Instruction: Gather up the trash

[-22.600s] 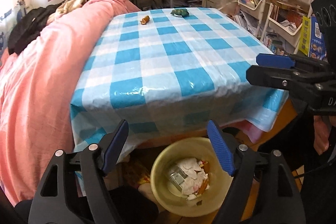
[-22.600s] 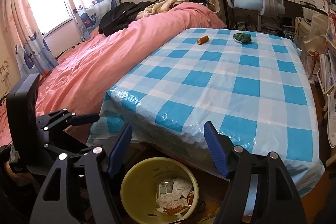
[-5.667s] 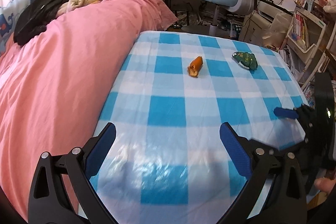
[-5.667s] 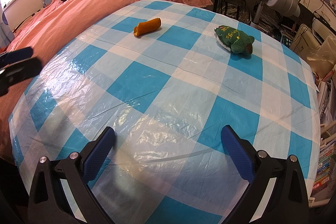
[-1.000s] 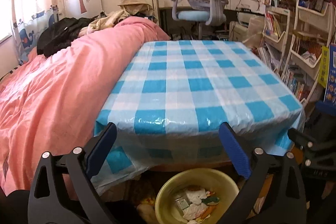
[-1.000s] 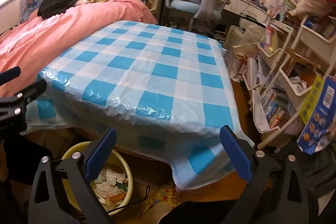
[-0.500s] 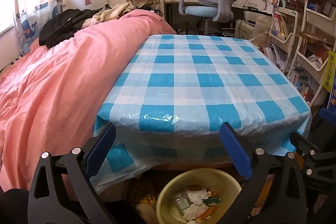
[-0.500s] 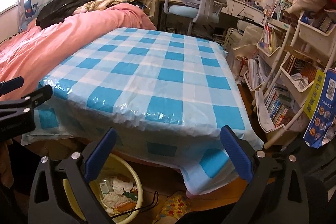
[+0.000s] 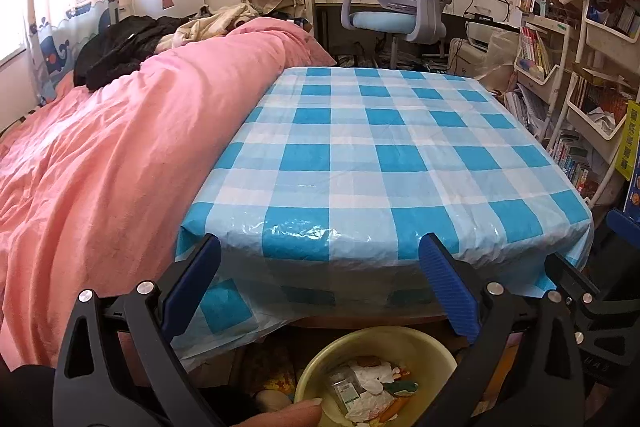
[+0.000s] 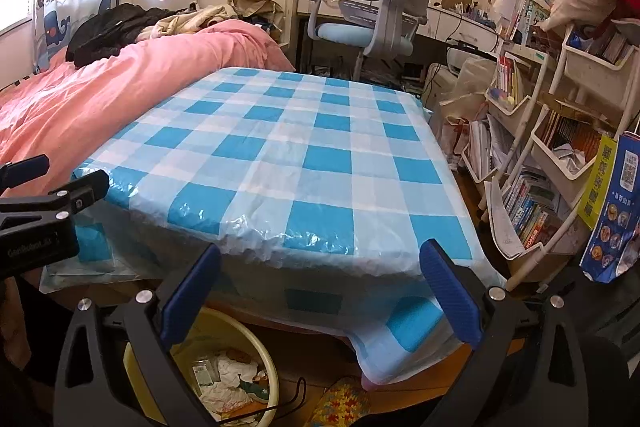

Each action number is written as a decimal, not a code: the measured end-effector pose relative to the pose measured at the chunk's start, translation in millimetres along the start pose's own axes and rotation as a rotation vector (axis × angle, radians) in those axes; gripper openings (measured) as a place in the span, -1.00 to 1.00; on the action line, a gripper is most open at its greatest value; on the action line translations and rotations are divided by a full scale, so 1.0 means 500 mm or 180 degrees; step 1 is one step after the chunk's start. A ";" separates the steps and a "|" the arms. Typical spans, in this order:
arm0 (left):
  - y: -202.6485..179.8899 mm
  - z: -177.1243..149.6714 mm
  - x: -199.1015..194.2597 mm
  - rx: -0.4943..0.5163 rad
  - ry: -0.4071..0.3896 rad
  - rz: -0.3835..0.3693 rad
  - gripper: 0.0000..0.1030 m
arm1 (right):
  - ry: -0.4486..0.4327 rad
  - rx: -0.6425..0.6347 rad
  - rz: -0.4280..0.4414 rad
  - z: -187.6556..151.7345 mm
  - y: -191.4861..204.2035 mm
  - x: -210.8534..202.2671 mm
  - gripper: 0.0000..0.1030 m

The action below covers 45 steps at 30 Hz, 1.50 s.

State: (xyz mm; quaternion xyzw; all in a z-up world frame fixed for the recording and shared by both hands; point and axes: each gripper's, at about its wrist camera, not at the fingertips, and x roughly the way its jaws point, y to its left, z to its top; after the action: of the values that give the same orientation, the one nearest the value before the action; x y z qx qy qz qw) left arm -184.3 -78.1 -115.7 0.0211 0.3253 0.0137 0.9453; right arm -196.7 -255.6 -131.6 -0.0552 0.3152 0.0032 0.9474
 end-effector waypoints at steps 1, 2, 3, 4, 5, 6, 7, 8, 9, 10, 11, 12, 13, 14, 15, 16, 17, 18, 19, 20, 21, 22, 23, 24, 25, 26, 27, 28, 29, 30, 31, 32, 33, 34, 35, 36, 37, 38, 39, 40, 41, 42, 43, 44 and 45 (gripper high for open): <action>0.000 0.000 -0.001 -0.0001 -0.0007 0.0006 0.85 | 0.0002 -0.0007 -0.0001 0.000 0.001 0.000 0.85; 0.001 0.000 -0.002 -0.0003 -0.0012 0.0011 0.85 | 0.0001 -0.0010 -0.0002 0.000 0.002 0.000 0.85; 0.002 0.000 -0.003 -0.0008 -0.0016 0.0016 0.85 | -0.0007 -0.0016 -0.0004 -0.001 0.003 -0.001 0.85; 0.003 0.000 -0.003 -0.0010 -0.0017 0.0021 0.85 | -0.0013 -0.0019 -0.0005 0.000 0.003 -0.002 0.85; 0.003 0.000 -0.003 -0.0009 -0.0015 0.0024 0.85 | -0.0018 -0.0024 -0.0007 0.000 0.003 -0.003 0.85; 0.003 -0.001 -0.002 -0.0007 -0.0008 0.0023 0.85 | -0.0019 -0.0026 -0.0008 0.000 0.003 -0.003 0.85; 0.003 -0.001 -0.002 -0.0006 -0.0004 0.0019 0.85 | -0.0021 -0.0026 -0.0009 0.000 0.003 -0.004 0.85; 0.003 -0.001 -0.002 -0.0007 -0.0004 0.0016 0.85 | -0.0018 -0.0022 -0.0007 0.000 0.003 -0.003 0.85; 0.003 -0.001 -0.003 -0.0006 -0.0007 0.0018 0.85 | -0.0020 -0.0021 -0.0007 0.000 0.003 -0.003 0.85; 0.003 -0.001 -0.003 -0.0004 -0.0015 0.0026 0.85 | -0.0024 -0.0020 -0.0006 0.000 0.003 -0.003 0.85; 0.003 -0.001 -0.003 -0.0004 -0.0021 0.0031 0.85 | -0.0031 -0.0016 -0.0004 0.000 0.003 -0.005 0.85; 0.004 -0.001 -0.003 -0.0008 -0.0027 0.0033 0.85 | -0.0033 -0.0015 -0.0002 0.000 0.003 -0.005 0.85; 0.004 -0.001 -0.004 -0.0012 -0.0032 0.0034 0.85 | -0.0032 -0.0017 -0.0006 0.000 0.003 -0.005 0.85; 0.005 -0.001 -0.004 -0.0021 -0.0035 0.0039 0.85 | -0.0032 -0.0019 -0.0009 0.000 0.003 -0.005 0.85; 0.006 -0.001 -0.004 -0.0025 -0.0034 0.0040 0.85 | -0.0033 -0.0018 -0.0007 0.000 0.003 -0.006 0.85; 0.007 -0.002 -0.004 -0.0032 -0.0029 0.0042 0.85 | -0.0034 -0.0016 -0.0005 0.000 0.003 -0.006 0.85; 0.008 -0.002 -0.003 -0.0043 -0.0024 0.0046 0.85 | -0.0034 -0.0014 -0.0007 0.000 0.003 -0.005 0.85; 0.009 -0.002 -0.002 -0.0051 -0.0020 0.0047 0.85 | -0.0033 -0.0015 -0.0007 0.000 0.003 -0.005 0.85; 0.010 -0.002 -0.003 -0.0057 -0.0018 0.0051 0.85 | -0.0031 -0.0016 -0.0009 0.000 0.004 -0.005 0.85; 0.010 -0.002 -0.002 -0.0058 -0.0017 0.0054 0.85 | -0.0033 -0.0016 -0.0009 -0.001 0.003 -0.005 0.85; 0.010 -0.002 -0.002 -0.0059 -0.0015 0.0054 0.85 | -0.0036 -0.0013 -0.0009 0.000 0.003 -0.006 0.85; 0.010 -0.003 -0.002 -0.0057 -0.0015 0.0054 0.85 | -0.0034 -0.0015 -0.0007 -0.001 0.003 -0.005 0.85; 0.010 -0.003 -0.002 -0.0054 -0.0016 0.0054 0.85 | -0.0035 -0.0014 -0.0009 -0.001 0.003 -0.005 0.85; 0.011 -0.002 -0.003 -0.0051 -0.0019 0.0055 0.85 | -0.0035 -0.0015 -0.0007 -0.001 0.003 -0.005 0.85; 0.011 -0.002 -0.003 -0.0046 -0.0019 0.0056 0.85 | -0.0037 -0.0015 -0.0008 -0.001 0.003 -0.005 0.85; 0.011 -0.002 -0.002 -0.0048 -0.0019 0.0053 0.85 | -0.0044 -0.0012 -0.0011 0.000 0.003 -0.006 0.85; 0.012 -0.002 -0.002 -0.0046 -0.0021 0.0052 0.85 | -0.0051 -0.0008 -0.0016 0.002 0.001 -0.008 0.85; 0.012 -0.002 -0.002 -0.0047 -0.0022 0.0053 0.85 | -0.0061 0.0001 -0.0021 0.004 0.000 -0.010 0.85; 0.012 -0.002 -0.002 -0.0046 -0.0021 0.0055 0.85 | -0.0068 0.0011 -0.0023 0.005 -0.001 -0.011 0.85; 0.011 -0.002 -0.002 -0.0046 -0.0019 0.0055 0.85 | -0.0076 0.0021 -0.0027 0.006 -0.003 -0.013 0.85; 0.012 -0.002 -0.002 -0.0045 -0.0019 0.0053 0.85 | -0.0085 0.0030 -0.0033 0.008 -0.004 -0.014 0.85; 0.012 -0.002 -0.002 -0.0046 -0.0020 0.0052 0.85 | -0.0092 0.0040 -0.0037 0.009 -0.005 -0.014 0.85; 0.012 -0.002 -0.002 -0.0045 -0.0024 0.0054 0.85 | -0.0096 0.0047 -0.0038 0.009 -0.006 -0.014 0.85; 0.012 -0.002 -0.002 -0.0044 -0.0026 0.0057 0.85 | -0.0105 0.0054 -0.0042 0.010 -0.006 -0.015 0.85; 0.011 -0.002 -0.002 -0.0046 -0.0023 0.0056 0.85 | -0.0110 0.0056 -0.0046 0.010 -0.006 -0.014 0.85; 0.011 -0.001 -0.002 -0.0044 -0.0026 0.0056 0.85 | -0.0117 0.0059 -0.0051 0.011 -0.006 -0.014 0.85; 0.011 -0.001 -0.003 -0.0042 -0.0029 0.0056 0.85 | -0.0120 0.0063 -0.0053 0.011 -0.006 -0.013 0.85; 0.011 -0.001 -0.003 -0.0043 -0.0030 0.0058 0.85 | -0.0124 0.0068 -0.0053 0.011 -0.006 -0.013 0.85; 0.011 -0.001 -0.003 -0.0044 -0.0028 0.0058 0.85 | -0.0128 0.0071 -0.0053 0.011 -0.006 -0.013 0.85; 0.011 -0.001 -0.003 -0.0046 -0.0026 0.0057 0.85 | -0.0132 0.0074 -0.0056 0.012 -0.006 -0.013 0.85; 0.011 -0.001 -0.003 -0.0047 -0.0026 0.0056 0.85 | -0.0137 0.0074 -0.0057 0.012 -0.005 -0.014 0.85; 0.011 0.000 -0.004 -0.0048 -0.0027 0.0057 0.85 | -0.0143 0.0070 -0.0058 0.013 -0.004 -0.014 0.85; 0.012 0.000 -0.004 -0.0052 -0.0027 0.0060 0.85 | -0.0147 0.0068 -0.0062 0.012 -0.003 -0.015 0.85; 0.013 0.000 -0.005 -0.0053 -0.0028 0.0062 0.85 | -0.0149 0.0064 -0.0064 0.011 -0.003 -0.015 0.85; 0.013 0.001 -0.006 -0.0056 -0.0029 0.0064 0.85 | -0.0151 0.0060 -0.0067 0.012 -0.002 -0.014 0.85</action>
State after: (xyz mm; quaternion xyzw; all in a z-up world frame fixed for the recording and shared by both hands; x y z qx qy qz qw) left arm -186.6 -71.7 -113.2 0.0161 0.3207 0.0259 0.9467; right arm -198.8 -255.8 -122.5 -0.0494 0.2920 -0.0085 0.9551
